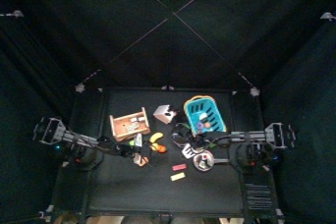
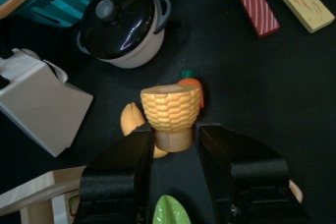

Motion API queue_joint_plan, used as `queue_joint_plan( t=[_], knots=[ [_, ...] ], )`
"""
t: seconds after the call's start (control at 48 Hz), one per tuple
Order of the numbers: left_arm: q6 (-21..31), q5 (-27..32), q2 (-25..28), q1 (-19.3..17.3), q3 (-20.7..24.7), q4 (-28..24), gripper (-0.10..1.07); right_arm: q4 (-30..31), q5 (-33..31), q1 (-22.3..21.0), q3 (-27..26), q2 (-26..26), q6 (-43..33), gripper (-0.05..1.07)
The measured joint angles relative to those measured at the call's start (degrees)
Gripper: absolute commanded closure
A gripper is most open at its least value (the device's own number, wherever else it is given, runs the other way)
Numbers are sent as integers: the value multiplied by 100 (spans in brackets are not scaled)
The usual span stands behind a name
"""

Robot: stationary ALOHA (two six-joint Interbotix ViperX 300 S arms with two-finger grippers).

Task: Assemble corn

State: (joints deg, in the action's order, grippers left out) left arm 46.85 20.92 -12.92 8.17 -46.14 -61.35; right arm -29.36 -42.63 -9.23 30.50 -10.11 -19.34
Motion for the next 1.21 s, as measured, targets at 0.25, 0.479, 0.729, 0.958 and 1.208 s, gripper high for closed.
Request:
queue_joint_plan(
  t=[0.25, 0.479, 0.729, 0.958, 1.208],
  knots=[
    [9, -26, 9, 132, 0, -589, 34, -2013, -466, -668, 9, 141, 2355, 37],
    [9, -123, 141, 193, 158, -967, 34, -2839, -905, -940, -62, 466, 3480, 37],
    [0, -149, 466, 202, 439, -1187, 34, -2892, -1239, -1081, -448, 870, 3700, 37],
    [0, -132, 747, 229, 650, -1468, 34, -2900, -1644, -1090, -923, 1354, 3674, 37],
    [-18, -70, 967, 325, 853, -1670, 34, -2883, -1960, -1107, -1239, 1696, 3674, 37]
  ],
)
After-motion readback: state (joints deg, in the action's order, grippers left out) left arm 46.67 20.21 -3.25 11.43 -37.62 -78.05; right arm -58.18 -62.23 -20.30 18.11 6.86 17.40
